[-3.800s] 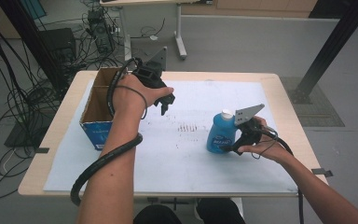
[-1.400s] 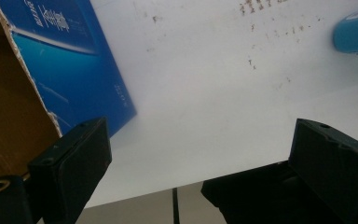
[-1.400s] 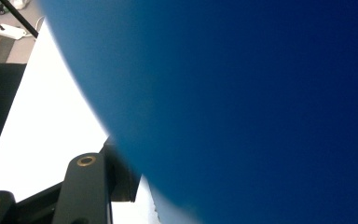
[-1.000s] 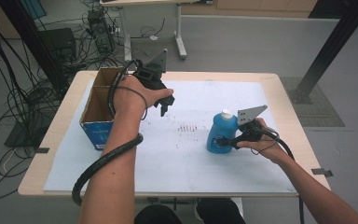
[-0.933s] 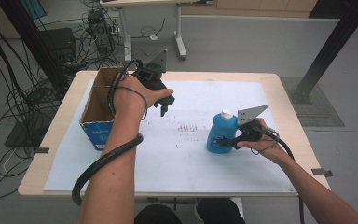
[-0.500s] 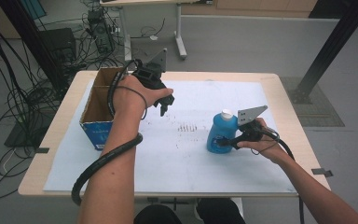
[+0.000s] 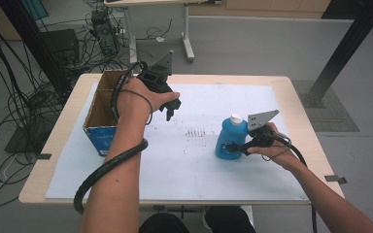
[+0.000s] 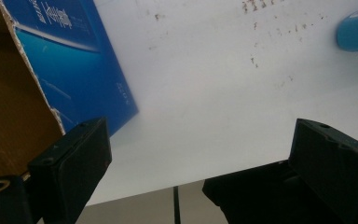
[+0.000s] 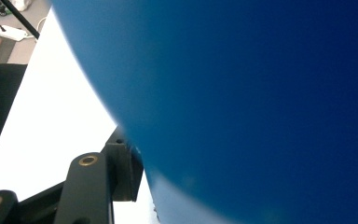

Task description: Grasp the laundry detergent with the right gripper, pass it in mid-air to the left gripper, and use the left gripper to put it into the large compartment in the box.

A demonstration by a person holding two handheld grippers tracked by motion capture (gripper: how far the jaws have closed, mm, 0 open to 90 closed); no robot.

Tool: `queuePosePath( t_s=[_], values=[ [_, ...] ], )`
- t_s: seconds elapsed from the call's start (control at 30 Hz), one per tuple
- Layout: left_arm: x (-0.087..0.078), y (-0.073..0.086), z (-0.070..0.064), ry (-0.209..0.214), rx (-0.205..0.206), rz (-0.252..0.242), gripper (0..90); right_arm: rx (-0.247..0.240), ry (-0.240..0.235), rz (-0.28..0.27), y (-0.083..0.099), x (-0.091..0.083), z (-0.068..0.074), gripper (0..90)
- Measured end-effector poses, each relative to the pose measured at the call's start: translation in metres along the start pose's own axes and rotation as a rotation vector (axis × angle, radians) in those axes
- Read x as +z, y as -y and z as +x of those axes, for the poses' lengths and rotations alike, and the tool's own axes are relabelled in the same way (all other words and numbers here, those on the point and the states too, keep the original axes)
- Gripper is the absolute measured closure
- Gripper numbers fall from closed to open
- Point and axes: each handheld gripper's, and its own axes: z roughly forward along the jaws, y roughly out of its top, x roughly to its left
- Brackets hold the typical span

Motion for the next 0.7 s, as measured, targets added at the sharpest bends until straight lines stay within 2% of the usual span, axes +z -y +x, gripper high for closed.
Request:
queuePosePath(
  t_s=[0.7],
  values=[
    [-0.0001,0.0008,-0.0017,-0.003,0.008,0.001,6.1,0.005,-0.001,-0.001,-0.0001,0.0001,-0.0002,40.5]
  ],
)
